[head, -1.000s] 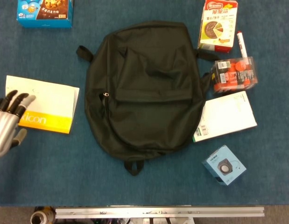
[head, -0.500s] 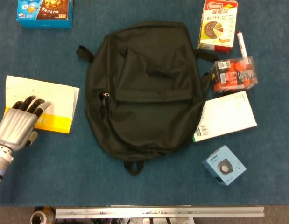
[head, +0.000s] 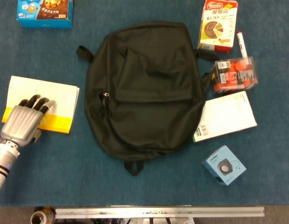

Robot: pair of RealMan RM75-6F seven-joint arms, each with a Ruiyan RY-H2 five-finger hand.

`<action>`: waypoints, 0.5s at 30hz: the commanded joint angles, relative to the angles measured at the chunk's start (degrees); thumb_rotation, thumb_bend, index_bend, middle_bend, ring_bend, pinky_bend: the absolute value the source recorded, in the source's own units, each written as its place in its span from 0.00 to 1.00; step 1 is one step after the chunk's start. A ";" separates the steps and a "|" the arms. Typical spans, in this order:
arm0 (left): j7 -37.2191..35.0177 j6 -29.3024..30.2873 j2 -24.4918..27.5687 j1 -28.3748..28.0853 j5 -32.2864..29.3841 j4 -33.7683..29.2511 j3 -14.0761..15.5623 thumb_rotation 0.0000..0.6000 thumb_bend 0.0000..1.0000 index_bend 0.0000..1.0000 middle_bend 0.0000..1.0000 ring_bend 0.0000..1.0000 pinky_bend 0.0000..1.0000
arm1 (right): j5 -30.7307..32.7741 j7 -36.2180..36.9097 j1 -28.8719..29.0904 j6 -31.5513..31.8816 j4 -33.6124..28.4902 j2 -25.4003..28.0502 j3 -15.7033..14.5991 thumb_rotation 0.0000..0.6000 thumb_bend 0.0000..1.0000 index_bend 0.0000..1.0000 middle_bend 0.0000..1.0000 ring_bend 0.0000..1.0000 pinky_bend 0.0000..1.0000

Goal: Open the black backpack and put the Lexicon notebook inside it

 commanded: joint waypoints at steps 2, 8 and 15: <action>0.07 -0.27 -0.40 -0.30 -0.45 0.53 -0.09 1.00 0.25 0.15 0.18 0.12 0.25 | 0.12 0.32 -0.19 0.12 0.25 0.01 -0.03 1.00 0.30 0.36 0.41 0.37 0.55; 0.53 -0.62 -0.82 -0.68 -1.00 0.81 0.03 1.00 0.25 0.15 0.18 0.12 0.25 | 0.33 0.91 -0.52 0.22 0.75 0.06 -0.11 1.00 0.30 0.36 0.41 0.37 0.55; 1.87 -0.89 -0.27 -0.72 -1.85 -0.41 0.43 1.00 0.25 0.15 0.18 0.12 0.25 | 0.44 1.41 -0.85 0.44 1.14 0.16 -0.13 1.00 0.30 0.36 0.41 0.37 0.55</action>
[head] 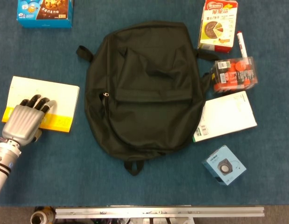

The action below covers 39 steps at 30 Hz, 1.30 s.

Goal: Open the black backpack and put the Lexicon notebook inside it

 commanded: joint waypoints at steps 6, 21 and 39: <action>-0.08 -0.07 -0.27 -0.43 -0.63 -0.11 -0.22 1.00 0.25 0.15 0.18 0.12 0.25 | -0.02 0.54 -0.25 0.15 0.37 0.07 -0.03 1.00 0.30 0.36 0.41 0.37 0.55; -7.65 7.50 -4.31 0.45 1.46 4.55 -2.15 1.00 0.25 0.35 0.36 0.26 0.26 | 0.12 0.96 -0.52 -0.11 0.83 0.00 -0.13 1.00 0.30 0.36 0.41 0.37 0.55; -5.87 11.59 -7.99 0.83 1.96 10.40 -3.31 1.00 0.30 0.45 0.41 0.32 0.36 | -0.17 1.73 -0.42 -0.68 0.57 0.55 -0.24 1.00 0.30 0.36 0.41 0.37 0.55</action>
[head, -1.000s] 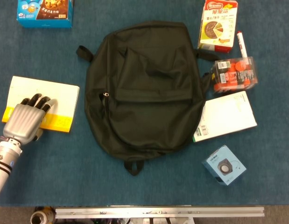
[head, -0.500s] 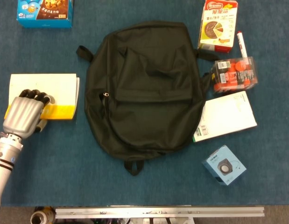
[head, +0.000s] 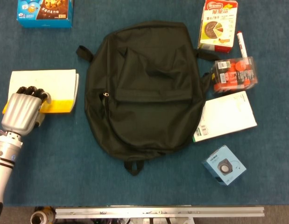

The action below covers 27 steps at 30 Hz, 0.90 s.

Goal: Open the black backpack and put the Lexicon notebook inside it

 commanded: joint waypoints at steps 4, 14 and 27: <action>3.41 1.19 -1.14 0.24 -0.54 1.02 -0.56 1.00 0.35 0.44 0.42 0.35 0.38 | -0.03 0.47 0.00 -0.06 0.12 0.16 0.02 1.00 0.30 0.36 0.41 0.37 0.55; 3.33 1.85 -1.74 0.08 -1.16 1.29 -1.43 1.00 0.37 0.45 0.45 0.42 0.44 | -0.01 1.17 -0.04 -0.18 0.59 0.17 -0.03 1.00 0.30 0.36 0.41 0.37 0.55; -0.71 5.19 -2.24 0.73 0.21 3.62 -1.44 1.00 0.37 0.58 0.55 0.49 0.50 | -0.23 1.27 0.37 -0.89 0.74 -0.14 -0.12 1.00 0.30 0.36 0.41 0.37 0.55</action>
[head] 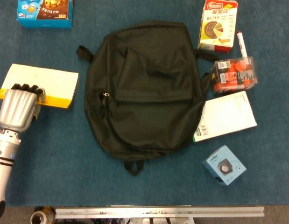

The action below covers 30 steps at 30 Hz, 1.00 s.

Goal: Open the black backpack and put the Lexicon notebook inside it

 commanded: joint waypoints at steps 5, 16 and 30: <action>-3.58 2.32 -0.07 0.27 0.87 1.20 -0.42 1.00 0.37 0.60 0.57 0.50 0.51 | -1.11 -0.70 0.86 -0.86 -0.63 -0.16 -0.17 1.00 0.30 0.36 0.41 0.37 0.55; -6.69 8.46 4.52 1.43 3.55 -3.49 -0.65 1.00 0.37 0.61 0.59 0.51 0.55 | -5.47 -3.26 4.41 -4.84 -5.54 1.48 -0.94 1.00 0.30 0.36 0.41 0.37 0.55; -6.30 15.43 11.34 3.76 7.45 -12.56 -0.06 1.00 0.37 0.62 0.59 0.51 0.55 | -8.36 -8.89 12.35 -14.53 -16.14 -0.27 -0.84 1.00 0.23 0.36 0.41 0.36 0.55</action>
